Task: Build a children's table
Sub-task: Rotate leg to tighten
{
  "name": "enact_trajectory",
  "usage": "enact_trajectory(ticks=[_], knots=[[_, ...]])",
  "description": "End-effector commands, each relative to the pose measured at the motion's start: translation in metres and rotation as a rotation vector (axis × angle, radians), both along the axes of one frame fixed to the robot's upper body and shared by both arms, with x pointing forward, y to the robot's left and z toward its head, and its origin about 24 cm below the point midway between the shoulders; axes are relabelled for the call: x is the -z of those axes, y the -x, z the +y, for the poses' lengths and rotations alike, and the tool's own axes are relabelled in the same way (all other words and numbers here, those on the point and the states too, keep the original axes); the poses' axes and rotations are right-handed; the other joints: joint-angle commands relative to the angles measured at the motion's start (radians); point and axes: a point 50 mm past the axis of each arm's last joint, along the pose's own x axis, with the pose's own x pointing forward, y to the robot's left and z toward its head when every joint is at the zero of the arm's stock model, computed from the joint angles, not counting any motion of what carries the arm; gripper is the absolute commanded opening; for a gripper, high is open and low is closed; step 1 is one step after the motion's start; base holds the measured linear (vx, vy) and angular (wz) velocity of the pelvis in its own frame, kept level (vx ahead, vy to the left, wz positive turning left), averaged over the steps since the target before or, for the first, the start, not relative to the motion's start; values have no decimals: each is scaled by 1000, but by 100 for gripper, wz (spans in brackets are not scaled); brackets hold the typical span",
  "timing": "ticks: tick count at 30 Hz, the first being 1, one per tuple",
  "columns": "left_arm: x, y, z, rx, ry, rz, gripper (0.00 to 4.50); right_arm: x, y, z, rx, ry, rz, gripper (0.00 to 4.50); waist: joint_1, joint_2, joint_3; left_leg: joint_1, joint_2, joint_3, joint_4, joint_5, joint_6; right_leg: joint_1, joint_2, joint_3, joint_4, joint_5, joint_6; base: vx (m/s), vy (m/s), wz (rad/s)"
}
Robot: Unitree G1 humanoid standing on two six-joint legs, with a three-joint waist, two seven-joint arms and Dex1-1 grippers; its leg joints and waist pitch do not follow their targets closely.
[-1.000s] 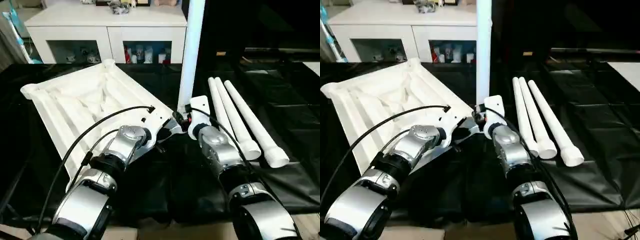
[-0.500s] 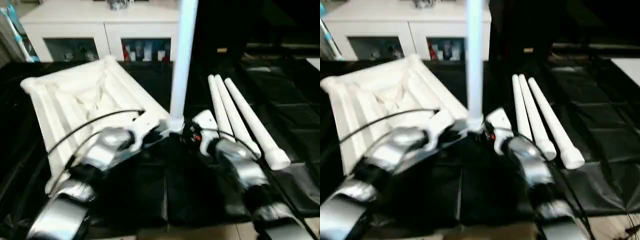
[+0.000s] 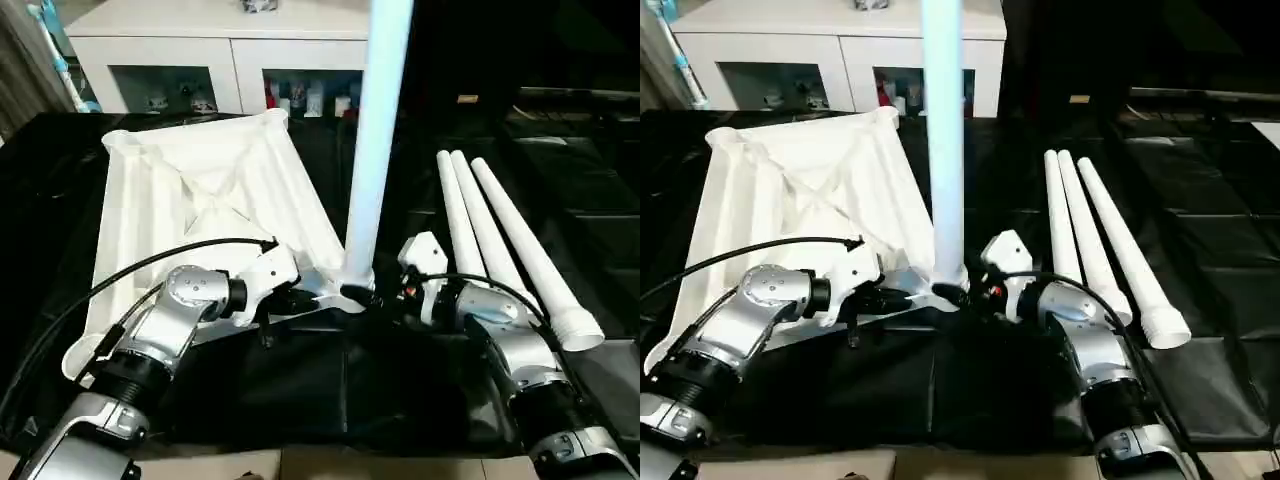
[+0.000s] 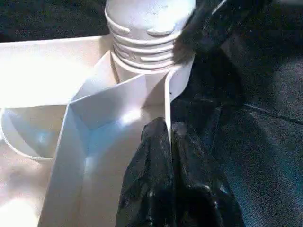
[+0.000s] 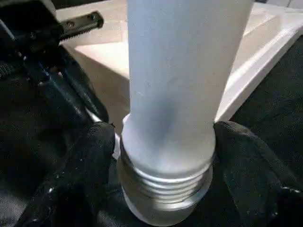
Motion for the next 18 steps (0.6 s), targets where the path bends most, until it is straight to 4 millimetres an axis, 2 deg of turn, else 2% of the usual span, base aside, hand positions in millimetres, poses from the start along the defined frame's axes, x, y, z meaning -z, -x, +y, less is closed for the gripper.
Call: enact_trajectory(ticks=[1, 7, 18], knots=[[9, 8, -3, 36, -28, 51, 0, 0, 1, 1, -19, 4, -7, 321, 1, -3, -60, 10, 68, -23, -61, -149, 83, 51, -94, 54, -55, -68, -245, 0, 0, 0], [10, 8, -4, 34, -27, 52, 0, -1, -1, 3, -12, -12, -9, 275, 2, -4, -61, 11, 68, -23, -59, -140, 90, 51, -92, 53, -53, -58, -246, 0, 0, 0], [12, 9, -5, 30, -34, 67, 0, 2, 1, 4, -17, -12, -1, 267, 6, -2, -64, 10, 66, -22, -55, -127, 94, 53, -90, 51, -49, -39, -248, 0, 0, 0]])
